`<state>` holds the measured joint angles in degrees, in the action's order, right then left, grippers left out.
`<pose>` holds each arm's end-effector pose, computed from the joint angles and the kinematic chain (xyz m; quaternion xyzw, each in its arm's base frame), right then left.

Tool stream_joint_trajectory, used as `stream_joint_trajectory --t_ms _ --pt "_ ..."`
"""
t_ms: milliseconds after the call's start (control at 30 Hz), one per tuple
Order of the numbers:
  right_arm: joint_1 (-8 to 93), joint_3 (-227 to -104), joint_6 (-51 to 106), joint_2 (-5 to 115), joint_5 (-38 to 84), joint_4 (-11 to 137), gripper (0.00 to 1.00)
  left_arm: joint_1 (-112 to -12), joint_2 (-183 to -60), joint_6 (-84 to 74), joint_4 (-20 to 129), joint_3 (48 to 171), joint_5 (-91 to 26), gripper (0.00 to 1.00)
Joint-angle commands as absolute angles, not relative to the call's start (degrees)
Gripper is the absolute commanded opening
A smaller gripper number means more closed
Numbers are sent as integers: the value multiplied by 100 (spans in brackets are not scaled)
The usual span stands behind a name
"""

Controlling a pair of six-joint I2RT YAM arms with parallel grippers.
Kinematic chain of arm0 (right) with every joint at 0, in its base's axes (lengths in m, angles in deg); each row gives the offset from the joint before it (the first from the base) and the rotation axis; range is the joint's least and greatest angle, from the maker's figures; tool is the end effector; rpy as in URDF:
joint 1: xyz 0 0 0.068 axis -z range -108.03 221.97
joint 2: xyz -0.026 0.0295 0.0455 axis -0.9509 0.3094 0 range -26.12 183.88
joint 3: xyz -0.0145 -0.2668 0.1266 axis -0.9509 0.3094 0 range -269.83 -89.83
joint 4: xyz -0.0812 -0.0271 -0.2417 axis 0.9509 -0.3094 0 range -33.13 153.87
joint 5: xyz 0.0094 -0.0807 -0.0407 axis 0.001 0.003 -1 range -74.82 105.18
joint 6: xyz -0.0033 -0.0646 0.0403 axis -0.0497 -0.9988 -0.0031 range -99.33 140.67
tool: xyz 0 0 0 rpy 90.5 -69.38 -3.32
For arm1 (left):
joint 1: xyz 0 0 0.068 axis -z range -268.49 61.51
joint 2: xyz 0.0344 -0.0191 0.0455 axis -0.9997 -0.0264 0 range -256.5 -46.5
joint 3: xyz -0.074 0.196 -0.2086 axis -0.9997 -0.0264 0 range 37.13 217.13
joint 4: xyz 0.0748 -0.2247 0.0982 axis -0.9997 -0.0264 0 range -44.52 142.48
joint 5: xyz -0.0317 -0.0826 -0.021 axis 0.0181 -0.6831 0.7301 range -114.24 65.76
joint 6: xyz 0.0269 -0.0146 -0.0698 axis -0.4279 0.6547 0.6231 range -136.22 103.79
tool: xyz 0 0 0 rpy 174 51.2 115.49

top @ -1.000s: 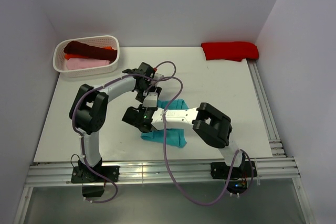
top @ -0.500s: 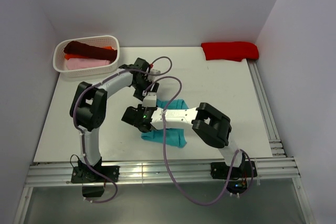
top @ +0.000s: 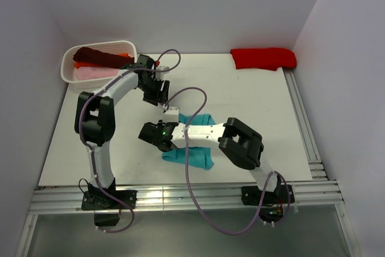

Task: Roll the t-shirts
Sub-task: Roll the tshirt

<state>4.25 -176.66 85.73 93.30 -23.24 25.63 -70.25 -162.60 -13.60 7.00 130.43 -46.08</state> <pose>0.2025 0.3886 0.1678 0.0331 0.9322 0.0142 0.3602 0.4105 -0.1605 0.2098 0.1664 0.9505 -0.2165 0.1483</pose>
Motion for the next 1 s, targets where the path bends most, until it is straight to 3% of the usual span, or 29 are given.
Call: stream_joint_trajectory --t_ms 0,167,333,400,500,633,967 --pt "386 -17491 8790 9666 -1893 1799 46 -7126 -16270 -1419 546 13249 -4919 65" --pt "377 -17141 8870 9570 -1805 2044 38 -7266 -16199 -1454 519 13214 -5042 65" --pt "386 -16473 8659 9123 -1594 3454 23 -7407 -16042 -1516 502 13153 -5157 65" --pt "403 -15815 8397 8711 -1419 4290 23 -7451 -15988 -1551 510 13118 -5157 65" --pt "543 -14822 8097 8227 -656 6720 20 -7574 -15909 -1560 484 13074 -5201 65" --pt "772 -13863 7965 7988 39 8534 20 -7679 -15760 -1751 484 12890 -5280 64" --pt "1159 -13211 8438 8224 964 10781 21 -7767 -15206 -1894 686 12186 -5491 65"
